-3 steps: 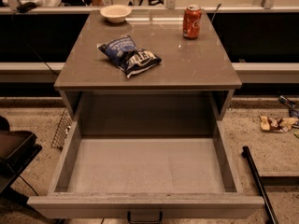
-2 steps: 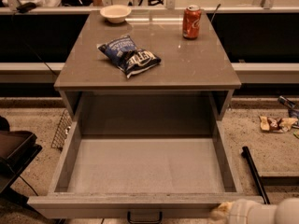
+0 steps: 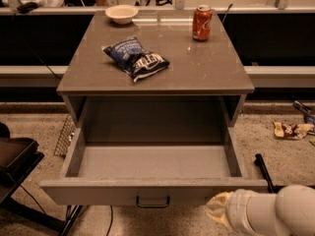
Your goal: Close top drawer
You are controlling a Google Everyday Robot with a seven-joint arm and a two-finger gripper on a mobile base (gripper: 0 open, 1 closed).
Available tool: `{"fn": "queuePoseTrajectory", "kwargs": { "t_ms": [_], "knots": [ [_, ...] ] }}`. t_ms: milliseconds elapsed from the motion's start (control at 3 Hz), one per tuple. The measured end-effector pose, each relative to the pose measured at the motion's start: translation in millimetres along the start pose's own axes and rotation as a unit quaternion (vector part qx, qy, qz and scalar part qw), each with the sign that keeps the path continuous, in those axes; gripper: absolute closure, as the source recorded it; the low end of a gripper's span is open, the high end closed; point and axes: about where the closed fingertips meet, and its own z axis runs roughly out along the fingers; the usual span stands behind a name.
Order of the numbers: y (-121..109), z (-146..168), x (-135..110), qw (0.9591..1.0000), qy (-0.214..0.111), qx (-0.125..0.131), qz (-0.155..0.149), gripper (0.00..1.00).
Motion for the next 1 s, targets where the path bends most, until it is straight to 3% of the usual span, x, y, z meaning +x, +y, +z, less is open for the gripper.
{"fn": "queuePoseTrajectory", "kwargs": {
  "t_ms": [333, 1000],
  "knots": [
    [-28, 23, -17, 0.9988, -0.045, 0.002, -0.017, 1.00],
    [-39, 35, -24, 0.9982, -0.052, 0.001, -0.031, 1.00]
  ]
}}
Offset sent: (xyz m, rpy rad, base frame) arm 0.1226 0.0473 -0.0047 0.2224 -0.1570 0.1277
